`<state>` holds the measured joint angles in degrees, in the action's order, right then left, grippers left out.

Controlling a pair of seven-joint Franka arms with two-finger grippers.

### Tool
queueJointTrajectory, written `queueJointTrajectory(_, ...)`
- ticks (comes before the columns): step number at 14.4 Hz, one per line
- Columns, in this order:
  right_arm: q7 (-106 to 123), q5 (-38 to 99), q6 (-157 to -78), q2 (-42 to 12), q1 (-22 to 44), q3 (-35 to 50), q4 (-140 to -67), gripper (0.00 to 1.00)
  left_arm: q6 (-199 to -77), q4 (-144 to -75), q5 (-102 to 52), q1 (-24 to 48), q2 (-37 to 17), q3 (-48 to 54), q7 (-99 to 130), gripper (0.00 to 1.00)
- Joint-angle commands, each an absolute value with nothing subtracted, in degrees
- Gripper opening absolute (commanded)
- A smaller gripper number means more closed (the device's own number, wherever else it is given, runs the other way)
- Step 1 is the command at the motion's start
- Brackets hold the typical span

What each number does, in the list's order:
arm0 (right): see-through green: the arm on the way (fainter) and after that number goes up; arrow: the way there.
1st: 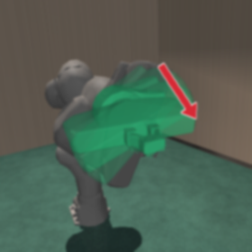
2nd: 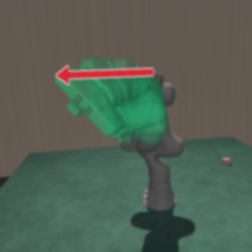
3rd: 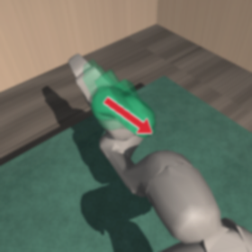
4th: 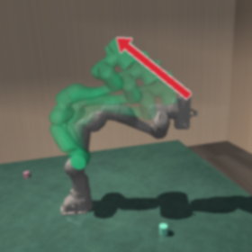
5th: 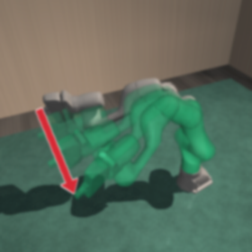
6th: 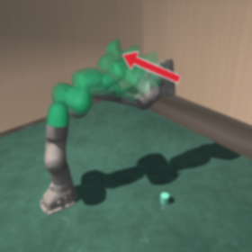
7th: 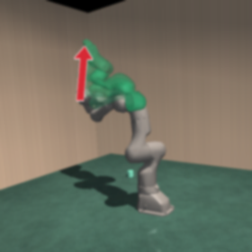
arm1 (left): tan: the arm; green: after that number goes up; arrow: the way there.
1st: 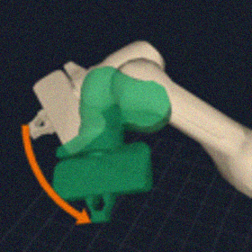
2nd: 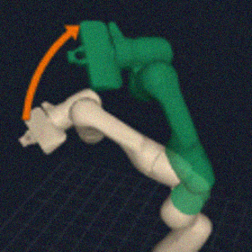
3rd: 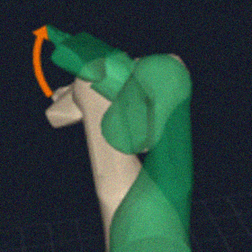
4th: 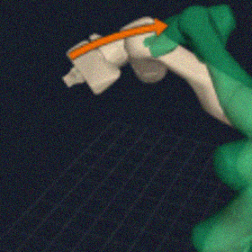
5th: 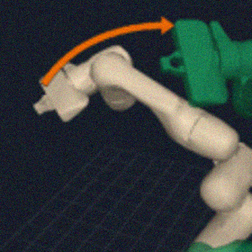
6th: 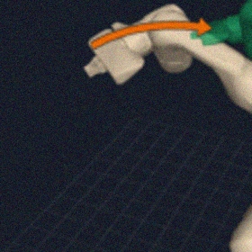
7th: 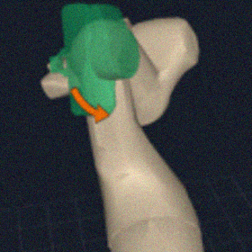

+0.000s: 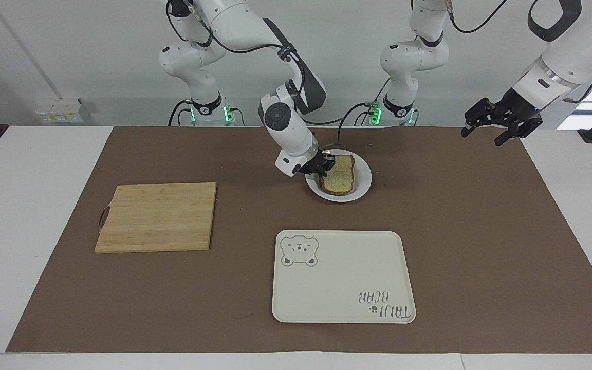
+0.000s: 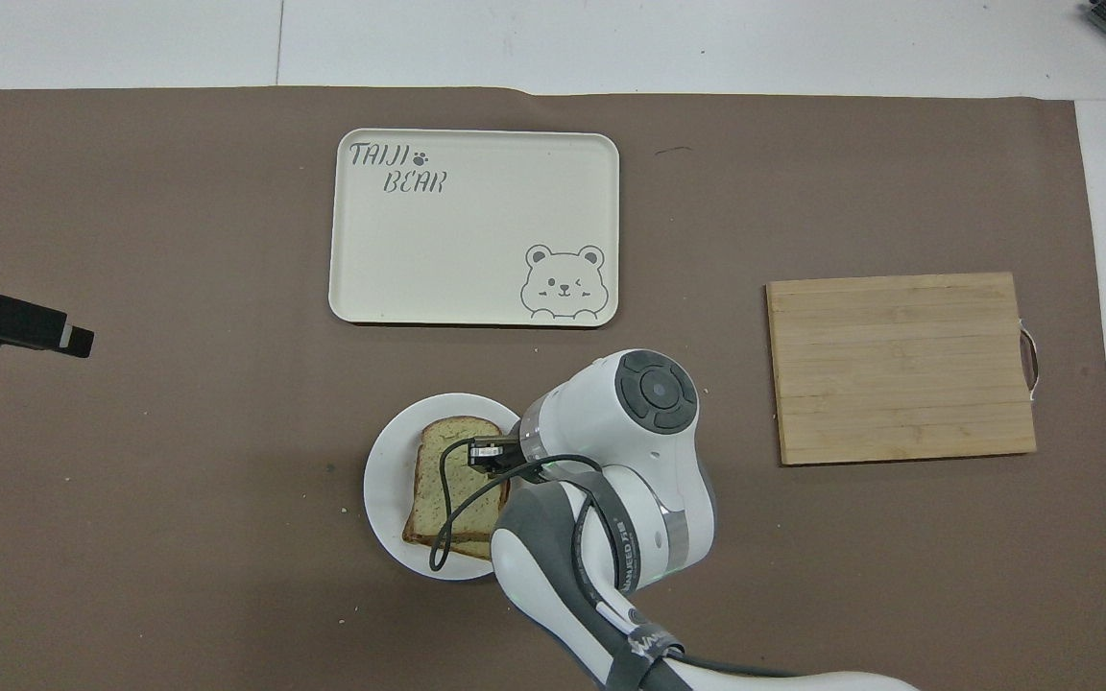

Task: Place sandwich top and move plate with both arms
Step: 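Open and withdraw the right gripper while the left gripper reaches the plate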

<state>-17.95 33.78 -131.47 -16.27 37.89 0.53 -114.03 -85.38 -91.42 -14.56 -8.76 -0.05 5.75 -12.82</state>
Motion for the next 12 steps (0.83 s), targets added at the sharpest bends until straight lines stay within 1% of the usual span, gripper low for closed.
queueJointTrajectory(1, -18.5, 34.9, -132.5, -16.3, 38.3, 0.9, -113.8, 1.00, -89.5, -98.0, -19.0, -10.1, 2.2, 6.1, -15.4, 1.00)
queueJointTrajectory(3, -18.4, 33.6, -132.5, -15.8, 38.3, 0.6, -113.6, 1.00, -91.1, -100.6, -20.7, -10.1, 2.5, 6.1, -15.6, 1.00)
queueJointTrajectory(5, -18.5, 28.1, -132.2, -14.9, 37.7, 0.2, -113.6, 1.00, -93.2, -104.5, -24.2, -10.3, 2.9, 6.1, -17.9, 1.00)
queueJointTrajectory(8, -18.7, 20.8, -130.2, -11.3, 32.6, 0.1, -113.6, 1.00, -96.1, -110.0, -29.8, -11.9, 4.0, 6.1, -23.0, 1.00)
queueJointTrajectory(12, -18.8, 12.1, -123.1, -6.5, 25.9, 0.0, -113.3, 1.00, -99.7, -117.9, -35.9, -12.6, 4.0, 6.0, -27.1, 1.00)
